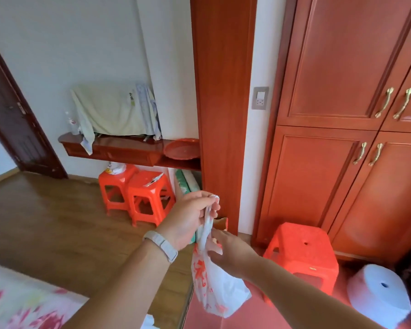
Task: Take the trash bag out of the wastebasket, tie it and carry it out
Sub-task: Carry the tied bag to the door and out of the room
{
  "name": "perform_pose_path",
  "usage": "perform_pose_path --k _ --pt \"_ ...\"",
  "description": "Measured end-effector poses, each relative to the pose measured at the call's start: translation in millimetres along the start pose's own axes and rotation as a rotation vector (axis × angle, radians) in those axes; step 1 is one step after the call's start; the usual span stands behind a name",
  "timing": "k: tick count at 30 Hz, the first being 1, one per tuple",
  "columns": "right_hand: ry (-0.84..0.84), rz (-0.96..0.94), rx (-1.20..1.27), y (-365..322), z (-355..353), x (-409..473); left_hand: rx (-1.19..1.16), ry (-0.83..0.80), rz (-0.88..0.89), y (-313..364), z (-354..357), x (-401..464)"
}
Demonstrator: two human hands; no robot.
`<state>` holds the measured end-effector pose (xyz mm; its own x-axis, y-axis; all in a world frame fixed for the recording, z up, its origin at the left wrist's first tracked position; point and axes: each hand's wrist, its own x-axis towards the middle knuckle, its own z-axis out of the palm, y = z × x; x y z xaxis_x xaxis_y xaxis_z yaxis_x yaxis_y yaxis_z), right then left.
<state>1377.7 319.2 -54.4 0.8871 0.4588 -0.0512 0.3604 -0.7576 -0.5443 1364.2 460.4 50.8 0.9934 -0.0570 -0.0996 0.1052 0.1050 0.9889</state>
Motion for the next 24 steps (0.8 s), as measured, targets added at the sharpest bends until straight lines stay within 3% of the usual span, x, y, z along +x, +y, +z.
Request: perform_pose_path --k 12,24 --pt "-0.155 -0.363 0.057 13 -49 216 -0.122 0.437 -0.006 62 -49 154" --pt "-0.2 -0.505 0.004 -52 -45 387 -0.196 0.496 0.103 100 -182 246"
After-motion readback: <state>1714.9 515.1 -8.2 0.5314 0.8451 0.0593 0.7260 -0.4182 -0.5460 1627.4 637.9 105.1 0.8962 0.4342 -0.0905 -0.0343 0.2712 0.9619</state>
